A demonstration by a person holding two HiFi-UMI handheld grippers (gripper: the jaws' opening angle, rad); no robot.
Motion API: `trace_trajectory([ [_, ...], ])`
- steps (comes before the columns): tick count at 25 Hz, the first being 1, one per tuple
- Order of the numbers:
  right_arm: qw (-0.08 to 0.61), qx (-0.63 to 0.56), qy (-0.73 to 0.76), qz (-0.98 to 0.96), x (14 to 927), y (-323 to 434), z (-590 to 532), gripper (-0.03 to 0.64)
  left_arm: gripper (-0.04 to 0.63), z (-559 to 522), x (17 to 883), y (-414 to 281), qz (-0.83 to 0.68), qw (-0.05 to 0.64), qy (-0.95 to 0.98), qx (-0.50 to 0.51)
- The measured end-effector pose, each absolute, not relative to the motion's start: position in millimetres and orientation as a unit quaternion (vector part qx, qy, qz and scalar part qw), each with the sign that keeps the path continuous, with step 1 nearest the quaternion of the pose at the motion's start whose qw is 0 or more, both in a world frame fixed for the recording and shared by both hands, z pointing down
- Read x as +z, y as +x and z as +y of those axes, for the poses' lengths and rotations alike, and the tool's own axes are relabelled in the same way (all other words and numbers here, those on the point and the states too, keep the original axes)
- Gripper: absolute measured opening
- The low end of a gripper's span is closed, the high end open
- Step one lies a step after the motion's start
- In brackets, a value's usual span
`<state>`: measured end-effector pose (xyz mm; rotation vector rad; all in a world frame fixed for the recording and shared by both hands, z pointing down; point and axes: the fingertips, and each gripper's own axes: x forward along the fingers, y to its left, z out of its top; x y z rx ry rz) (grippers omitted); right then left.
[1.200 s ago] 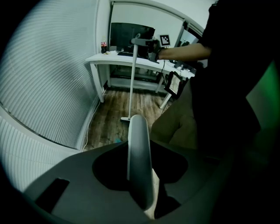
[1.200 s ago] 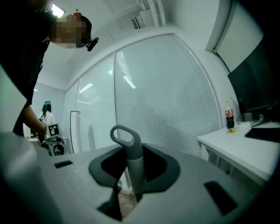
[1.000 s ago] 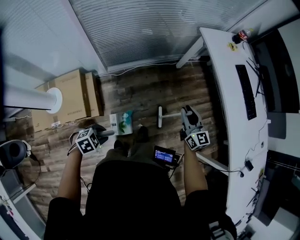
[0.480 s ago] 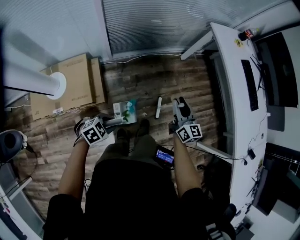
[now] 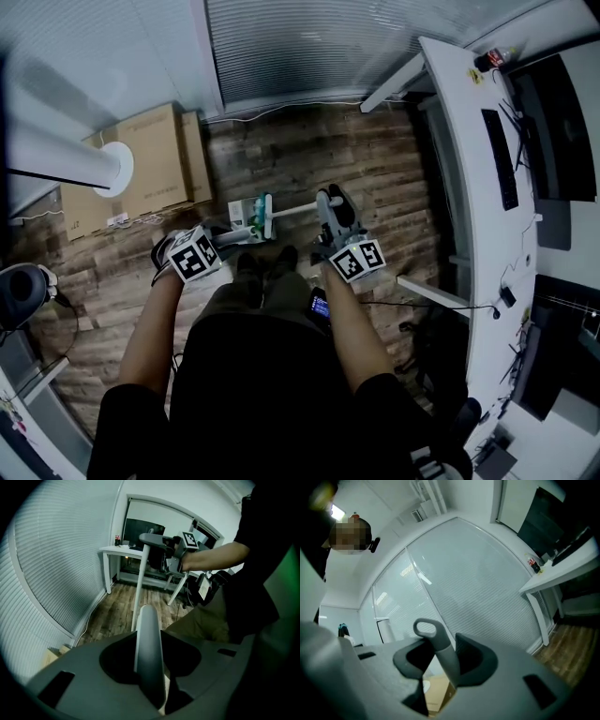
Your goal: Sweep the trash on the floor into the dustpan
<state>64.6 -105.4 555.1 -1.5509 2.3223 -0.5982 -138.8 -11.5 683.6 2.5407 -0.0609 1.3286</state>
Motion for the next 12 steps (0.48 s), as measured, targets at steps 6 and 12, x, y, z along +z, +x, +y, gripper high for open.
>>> trace_trajectory([
  [6, 0.171, -0.211, -0.527, 0.805, 536, 60, -98, 0.132, 0.107, -10, 684, -134, -0.02, 0.139, 0.876, 0.461],
  [12, 0.177, -0.196, -0.526, 0.808, 519, 70, -87, 0.129, 0.107, -8, 685, -135, -0.022, 0.141, 0.876, 0.46],
])
